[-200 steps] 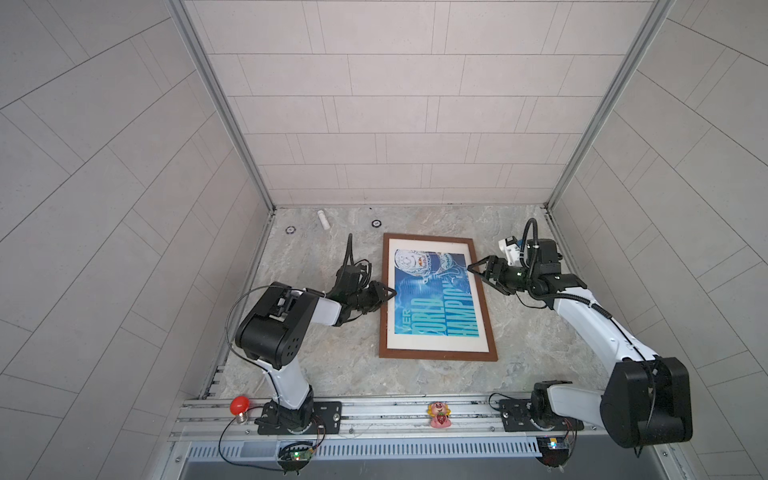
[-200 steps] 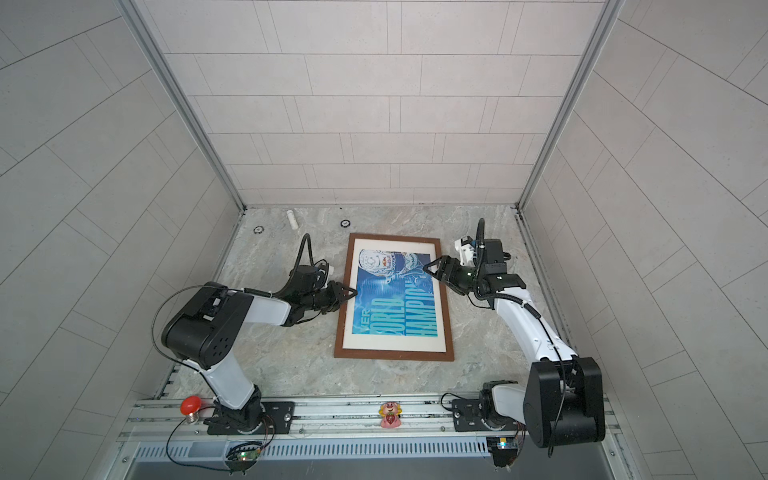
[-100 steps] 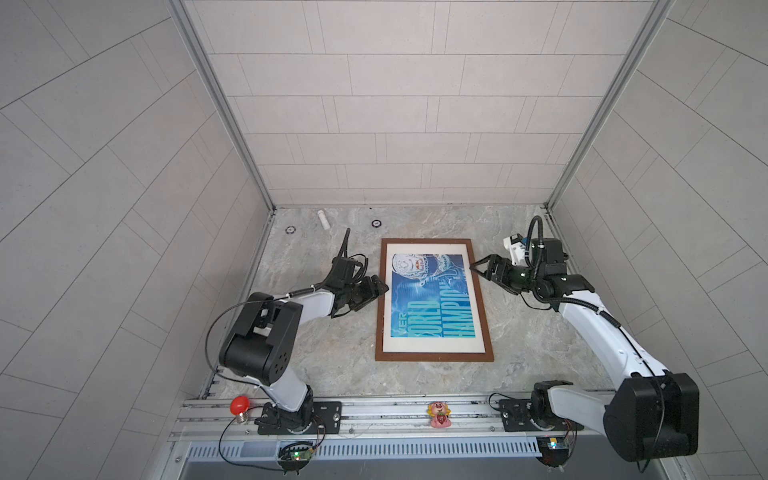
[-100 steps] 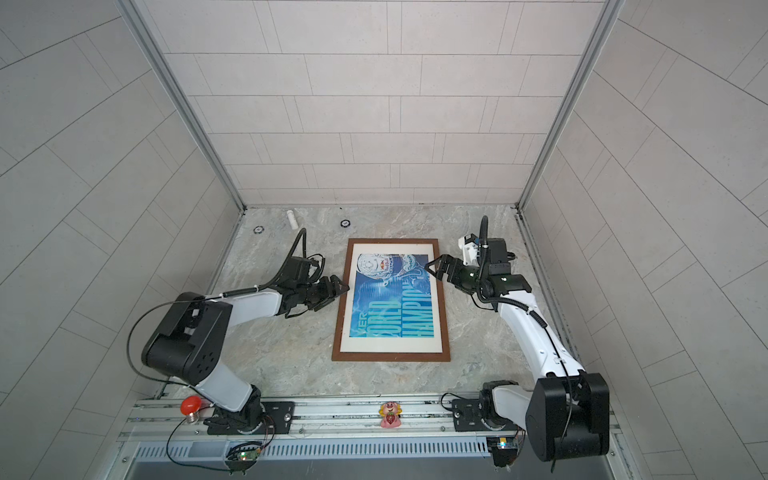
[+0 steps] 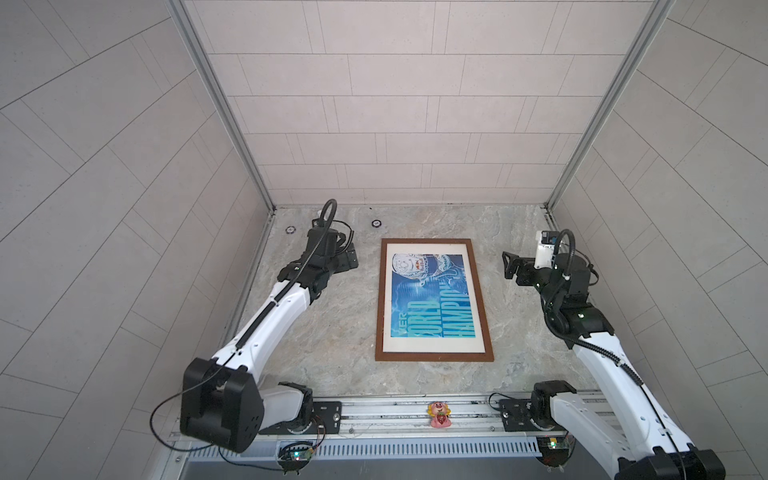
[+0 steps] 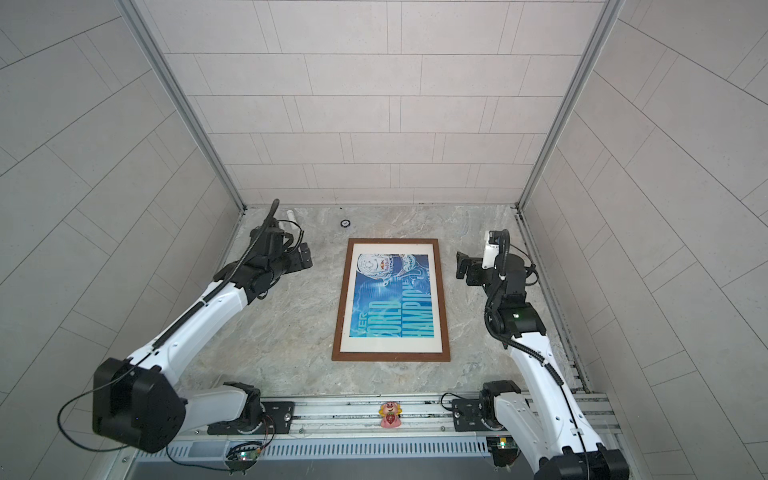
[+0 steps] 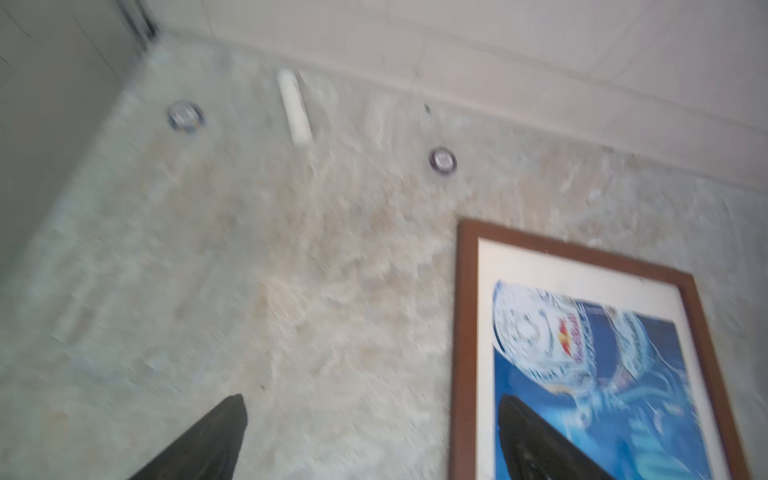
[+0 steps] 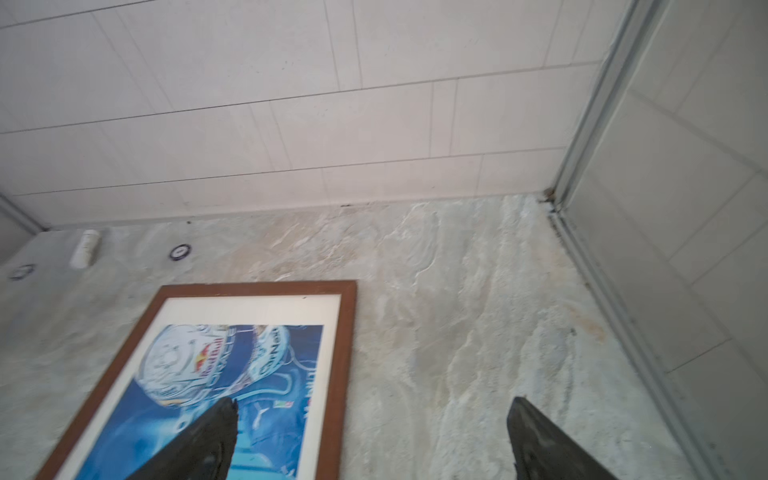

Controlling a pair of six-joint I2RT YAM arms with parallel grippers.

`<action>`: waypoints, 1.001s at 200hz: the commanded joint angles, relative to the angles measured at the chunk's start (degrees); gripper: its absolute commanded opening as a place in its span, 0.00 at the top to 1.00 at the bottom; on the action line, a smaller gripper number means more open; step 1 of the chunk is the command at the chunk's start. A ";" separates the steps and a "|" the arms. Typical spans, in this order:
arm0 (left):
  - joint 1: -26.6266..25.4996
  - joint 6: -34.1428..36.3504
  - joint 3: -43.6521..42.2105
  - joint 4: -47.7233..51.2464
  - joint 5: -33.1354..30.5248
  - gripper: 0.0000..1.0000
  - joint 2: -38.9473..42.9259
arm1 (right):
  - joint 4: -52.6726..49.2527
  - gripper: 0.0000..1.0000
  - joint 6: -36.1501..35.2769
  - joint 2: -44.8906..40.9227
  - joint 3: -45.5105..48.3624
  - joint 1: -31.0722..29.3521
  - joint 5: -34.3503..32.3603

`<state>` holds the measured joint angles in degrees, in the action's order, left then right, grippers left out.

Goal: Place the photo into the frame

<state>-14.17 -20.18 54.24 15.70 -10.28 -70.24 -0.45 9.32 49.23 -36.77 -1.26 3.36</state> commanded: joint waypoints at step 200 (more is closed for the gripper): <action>9.42 18.98 -31.28 -67.77 -7.94 0.00 -20.61 | 59.77 0.01 -5.98 40.79 18.19 3.54 -0.96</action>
<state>-5.23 -0.47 22.02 -49.47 -19.35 -91.42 55.81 5.98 89.49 -18.55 2.63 0.62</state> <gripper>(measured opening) 0.998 0.993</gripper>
